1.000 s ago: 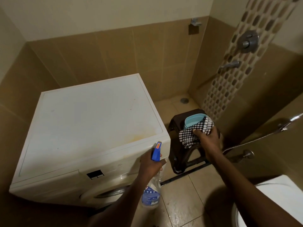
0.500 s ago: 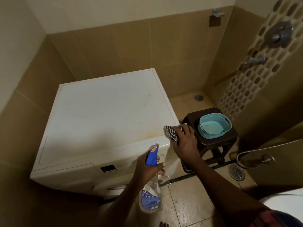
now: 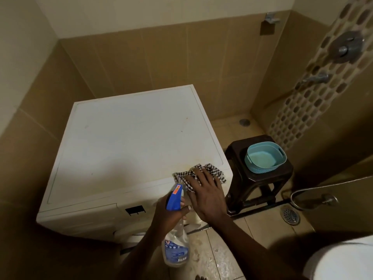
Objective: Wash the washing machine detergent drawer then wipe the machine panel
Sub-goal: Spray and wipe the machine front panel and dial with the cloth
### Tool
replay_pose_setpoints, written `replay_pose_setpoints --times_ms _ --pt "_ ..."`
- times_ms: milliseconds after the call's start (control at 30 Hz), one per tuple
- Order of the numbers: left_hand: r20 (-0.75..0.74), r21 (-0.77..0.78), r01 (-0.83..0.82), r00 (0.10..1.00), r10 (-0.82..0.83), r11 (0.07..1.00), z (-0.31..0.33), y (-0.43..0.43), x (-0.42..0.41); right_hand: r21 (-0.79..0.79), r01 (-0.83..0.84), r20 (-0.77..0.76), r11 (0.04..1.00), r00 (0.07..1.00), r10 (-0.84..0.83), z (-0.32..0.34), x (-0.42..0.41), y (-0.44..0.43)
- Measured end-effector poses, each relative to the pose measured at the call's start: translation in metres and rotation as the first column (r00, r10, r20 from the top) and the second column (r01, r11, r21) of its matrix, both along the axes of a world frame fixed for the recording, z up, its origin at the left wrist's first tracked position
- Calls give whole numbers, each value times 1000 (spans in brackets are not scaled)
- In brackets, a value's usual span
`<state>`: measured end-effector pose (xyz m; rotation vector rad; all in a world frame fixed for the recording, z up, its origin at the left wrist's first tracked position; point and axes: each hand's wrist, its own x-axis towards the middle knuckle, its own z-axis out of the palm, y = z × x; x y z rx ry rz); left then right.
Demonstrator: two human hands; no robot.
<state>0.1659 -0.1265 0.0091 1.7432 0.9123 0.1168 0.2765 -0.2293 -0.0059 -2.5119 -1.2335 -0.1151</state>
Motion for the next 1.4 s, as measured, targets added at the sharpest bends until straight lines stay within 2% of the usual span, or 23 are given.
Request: replay_pose_setpoints --times_ms 67,167,233,300,400,533,600,667,767,900,1067,1267,1400 --pt "1 -50 -14 1000 14 999 1 4 -7 0 88 3 996 996 -88 -4 17 -9" --pt "25 -78 -24 999 26 997 2 11 -22 25 371 -109 928 924 -367 -7 46 -25" --pt "22 -75 -23 999 24 997 2 14 -31 63 448 -167 892 886 -433 -6 51 -23" --pt "6 -81 -44 999 44 996 -2 17 -39 90 465 -150 881 880 -450 -3 43 -15" --pt "-2 -86 -89 996 90 992 -4 16 -47 125 384 -86 915 923 -376 -4 21 1" --pt "2 -107 -181 983 183 978 -4 17 -58 164 73 -92 984 994 -58 -5 -13 26" --pt "11 -117 -210 977 212 971 -3 19 -67 136 -6 -59 991 998 14 -2 -16 31" --pt "31 -125 -226 972 232 966 -3 23 -79 101 37 -26 994 999 -35 -1 -7 25" --pt "45 -132 -265 961 273 955 -4 29 -99 67 225 -19 972 974 -224 2 14 11" --pt "40 -202 -341 934 356 918 -16 35 -127 37 264 23 964 964 -265 9 6 20" --pt "49 -183 -459 879 474 869 -29 52 -169 30 82 42 996 996 -84 12 -39 57" --pt "80 -228 -516 835 544 826 -38 88 -211 175 -36 -48 984 998 45 7 -102 100" --pt "130 -142 -536 823 552 832 -45 101 -228 96 -70 67 993 996 64 10 -111 118"
